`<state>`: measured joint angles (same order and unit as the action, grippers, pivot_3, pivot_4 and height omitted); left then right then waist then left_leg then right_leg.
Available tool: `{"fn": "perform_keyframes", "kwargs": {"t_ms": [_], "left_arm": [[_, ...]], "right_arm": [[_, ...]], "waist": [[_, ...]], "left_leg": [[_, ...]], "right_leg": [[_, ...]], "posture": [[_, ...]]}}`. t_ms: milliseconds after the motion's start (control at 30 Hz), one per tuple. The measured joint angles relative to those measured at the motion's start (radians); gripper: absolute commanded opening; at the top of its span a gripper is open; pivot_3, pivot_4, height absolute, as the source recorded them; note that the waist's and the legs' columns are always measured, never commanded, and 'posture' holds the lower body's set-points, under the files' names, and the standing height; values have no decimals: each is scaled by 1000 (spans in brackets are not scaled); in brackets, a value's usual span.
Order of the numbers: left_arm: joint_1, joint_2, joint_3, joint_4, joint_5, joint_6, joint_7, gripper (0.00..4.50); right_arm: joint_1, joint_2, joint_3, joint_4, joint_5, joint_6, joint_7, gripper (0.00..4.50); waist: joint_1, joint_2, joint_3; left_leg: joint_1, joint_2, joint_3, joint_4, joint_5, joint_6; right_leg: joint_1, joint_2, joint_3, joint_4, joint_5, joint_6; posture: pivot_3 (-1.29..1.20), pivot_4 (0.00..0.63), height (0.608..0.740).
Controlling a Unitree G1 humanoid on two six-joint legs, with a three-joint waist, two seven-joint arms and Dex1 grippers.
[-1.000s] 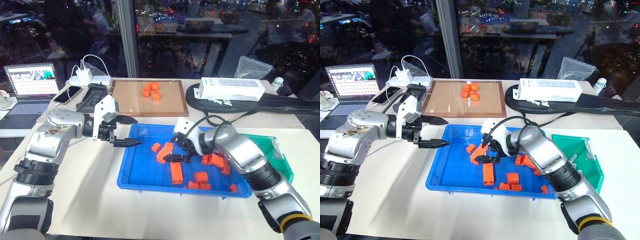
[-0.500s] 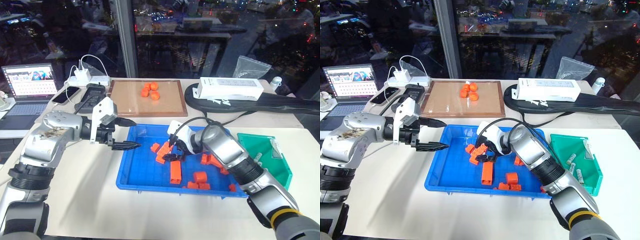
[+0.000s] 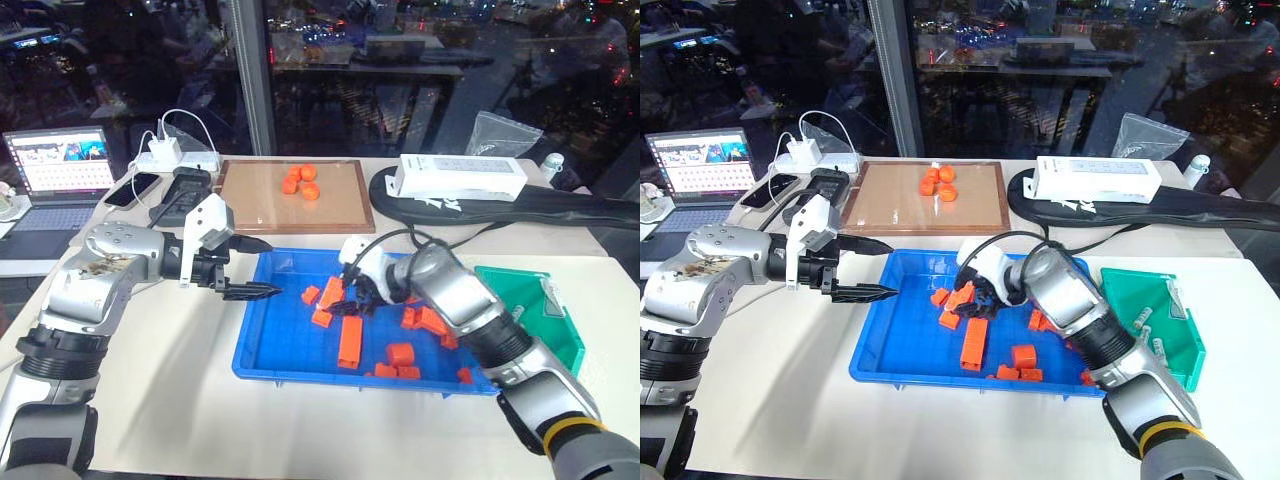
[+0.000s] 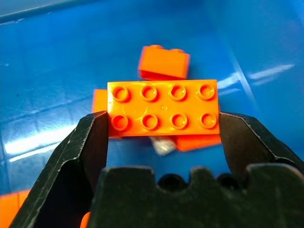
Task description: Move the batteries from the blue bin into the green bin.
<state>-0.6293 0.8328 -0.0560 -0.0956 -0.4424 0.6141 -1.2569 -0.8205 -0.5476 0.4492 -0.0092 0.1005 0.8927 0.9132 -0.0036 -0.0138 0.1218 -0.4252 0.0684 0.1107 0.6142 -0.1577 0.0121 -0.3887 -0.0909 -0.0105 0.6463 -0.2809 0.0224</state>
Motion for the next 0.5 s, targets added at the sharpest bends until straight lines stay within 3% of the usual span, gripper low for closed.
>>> {"fn": "perform_keyframes", "kwargs": {"t_ms": [200,267,300,500], "left_arm": [[-4,-9,-3,17,1,-6,-2,4500],[-14,-18,-9,28,3,-11,-4,4500],[-20,-20,-10,32,7,-20,-7,4500],[-28,-29,-14,48,11,-36,-15,4500]], "right_arm": [[13,-148,-58,-31,-2,14,28,3368],[48,-183,-72,-33,-3,14,26,4371],[75,-213,-74,-35,-4,15,28,4472],[117,-243,-81,-52,2,34,33,4472]], "waist": [[0,0,0],[0,0,0],[1,0,0],[-6,0,0]], "left_leg": [[1,0,0,-1,0,0],[1,0,0,-2,0,0],[0,0,0,-2,0,0],[1,0,0,-2,0,0]], "right_leg": [[0,0,0,0,0,0],[0,0,1,-1,0,0],[0,0,1,-1,0,0],[0,1,1,-1,0,0]], "posture": [[0,150,693],[0,150,693],[0,150,693],[0,150,693]]}}
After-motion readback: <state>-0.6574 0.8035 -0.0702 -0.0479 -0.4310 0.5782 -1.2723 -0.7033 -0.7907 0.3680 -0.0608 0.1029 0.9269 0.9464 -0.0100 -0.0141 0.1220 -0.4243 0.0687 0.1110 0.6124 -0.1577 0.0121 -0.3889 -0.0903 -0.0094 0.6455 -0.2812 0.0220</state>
